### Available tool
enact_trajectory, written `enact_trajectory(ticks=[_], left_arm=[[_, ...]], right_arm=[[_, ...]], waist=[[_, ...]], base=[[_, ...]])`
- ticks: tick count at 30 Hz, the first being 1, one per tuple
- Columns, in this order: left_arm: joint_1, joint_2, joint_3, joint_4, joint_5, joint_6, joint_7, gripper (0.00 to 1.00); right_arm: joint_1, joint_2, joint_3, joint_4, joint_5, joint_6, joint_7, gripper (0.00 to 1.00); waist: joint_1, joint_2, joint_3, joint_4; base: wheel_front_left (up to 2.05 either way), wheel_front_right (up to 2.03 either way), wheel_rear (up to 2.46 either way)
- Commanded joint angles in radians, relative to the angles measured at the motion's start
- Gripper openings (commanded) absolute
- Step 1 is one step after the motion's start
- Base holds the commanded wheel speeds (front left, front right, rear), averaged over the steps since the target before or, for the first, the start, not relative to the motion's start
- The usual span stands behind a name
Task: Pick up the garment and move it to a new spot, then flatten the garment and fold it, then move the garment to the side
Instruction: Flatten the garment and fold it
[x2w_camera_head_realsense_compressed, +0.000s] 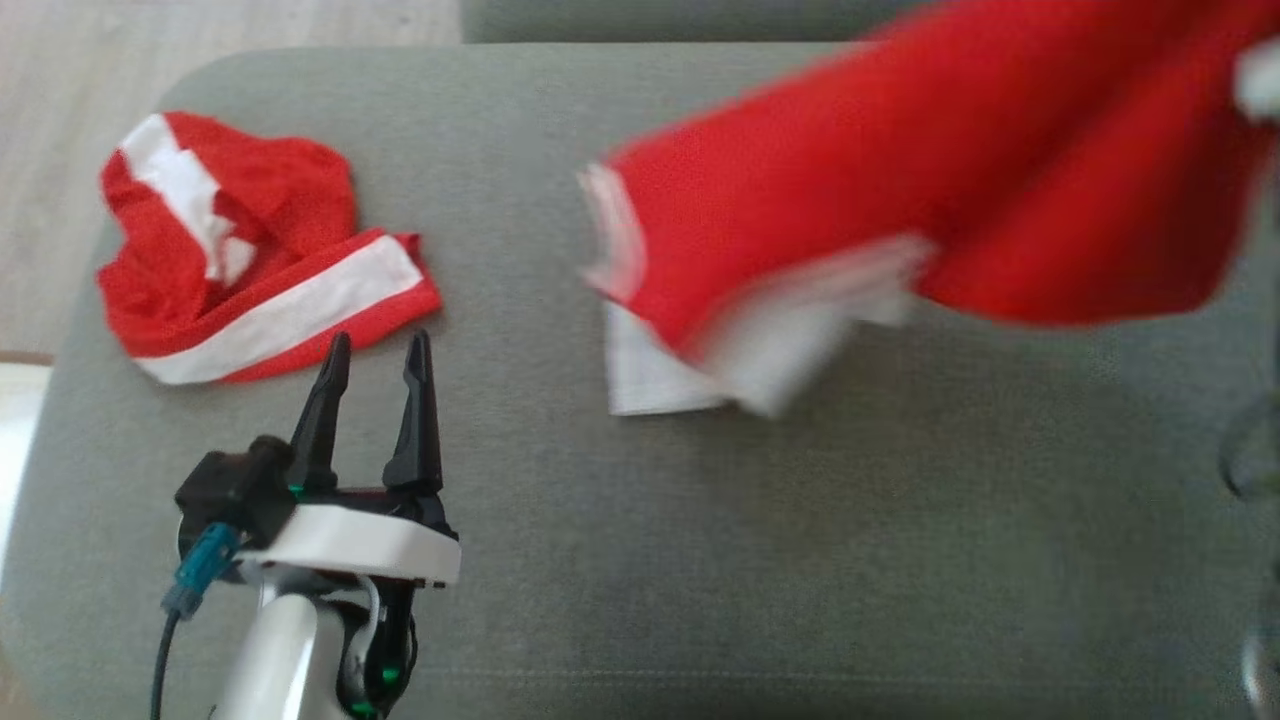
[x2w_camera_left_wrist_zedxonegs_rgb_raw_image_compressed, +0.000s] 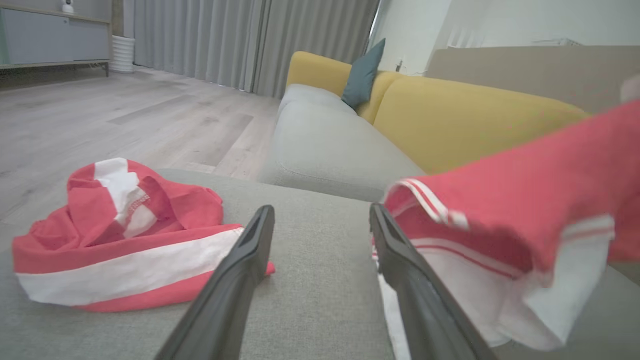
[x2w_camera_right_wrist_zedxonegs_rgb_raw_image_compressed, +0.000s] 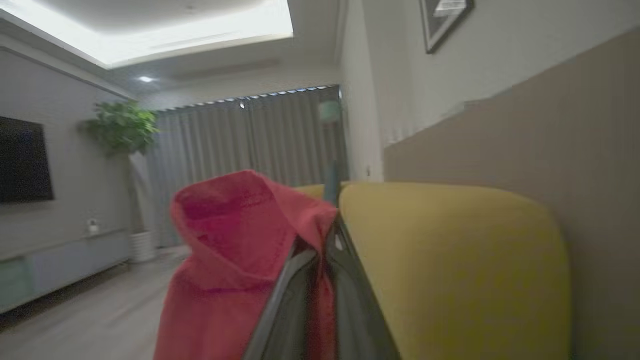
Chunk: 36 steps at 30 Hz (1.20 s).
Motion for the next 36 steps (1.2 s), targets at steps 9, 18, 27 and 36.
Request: enact_trajectory(ticks=[9,18,27,36], left_arm=[[-0.080,0.007,0.027,-0.027,0.038,-0.026,-0.005,1.00],[-0.095,0.007,0.031,-0.011,0.040,-0.035,-0.005,1.00],[-0.081,0.007,0.023,-0.028,0.023,-0.021,-0.005,1.00],[-0.060,0.007,0.008,-0.065,0.010,-0.011,-0.005,1.00]], right_arm=[[0.173,-0.084,-0.274,0.049,-0.229,0.007,0.113,1.00],[0.189,0.017,-0.303,-0.087,-0.332,0.007,0.086,1.00],[0.336,0.093,-0.085,-0.305,-0.256,0.007,0.025,1.00],[0.597,0.162,0.136,-0.446,-0.237,0.007,-0.037,1.00]], waist=[[0.0000,0.0000,0.079,-0.070],[0.0000,0.0000,0.078,-0.074],[0.0000,0.0000,0.025,-0.049],[0.0000,0.0000,-0.002,-0.030]], base=[[0.00,0.00,0.00],[0.00,0.00,0.00],[0.00,0.00,0.00],[0.00,0.00,0.00]])
